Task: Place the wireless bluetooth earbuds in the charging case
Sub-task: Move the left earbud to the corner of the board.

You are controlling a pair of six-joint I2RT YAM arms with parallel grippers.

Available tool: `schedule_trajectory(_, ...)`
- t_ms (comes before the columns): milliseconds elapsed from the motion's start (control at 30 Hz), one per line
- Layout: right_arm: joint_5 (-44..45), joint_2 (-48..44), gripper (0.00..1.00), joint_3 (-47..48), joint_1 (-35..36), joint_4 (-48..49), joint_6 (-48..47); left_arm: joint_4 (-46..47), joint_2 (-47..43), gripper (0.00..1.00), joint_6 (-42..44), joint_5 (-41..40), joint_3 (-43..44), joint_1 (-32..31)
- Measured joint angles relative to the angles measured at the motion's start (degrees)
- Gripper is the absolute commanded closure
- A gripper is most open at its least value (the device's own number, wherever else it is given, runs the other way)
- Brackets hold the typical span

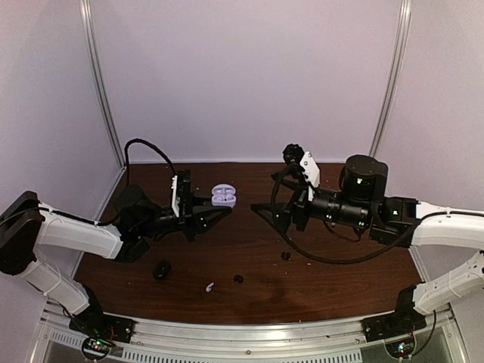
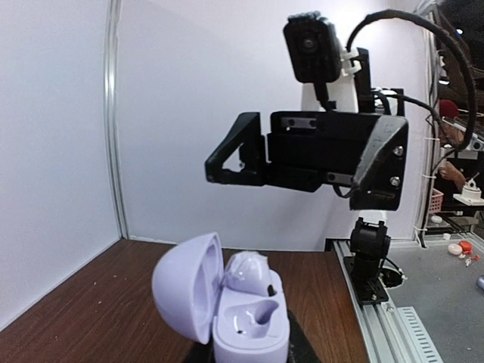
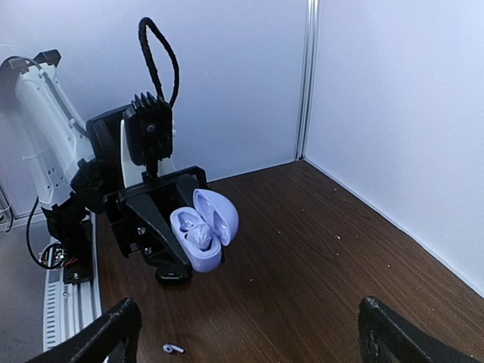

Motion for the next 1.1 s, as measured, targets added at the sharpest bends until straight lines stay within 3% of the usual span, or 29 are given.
schedule_trajectory(200, -4.7, 1.4, 0.04, 1.6, -2.9, -8.3, -1.9, -3.9, -2.9, 1.00, -2.8, -5.9, -3.5, 5.1)
schedule_trajectory(467, -13.0, 14.3, 0.16, 11.2, -2.1, -23.0, -9.2, -13.9, -9.8, 1.00, -4.6, -15.3, -5.9, 9.1)
schedule_trajectory(600, -13.1, 21.1, 0.20, 15.6, -0.1, -27.7, -12.8, -18.9, -12.6, 1.00, -6.2, -19.1, -7.2, 11.4)
schedule_trajectory(767, -12.5, 34.1, 0.31, 27.3, 3.6, -35.2, -17.4, -23.6, -14.9, 1.00, -9.0, -22.5, -7.5, 14.2)
schedule_trajectory(1100, -10.3, 49.4, 0.38, 42.6, 7.3, -47.5, -22.5, -29.2, -16.5, 1.00, -11.3, -23.3, -7.5, 15.0)
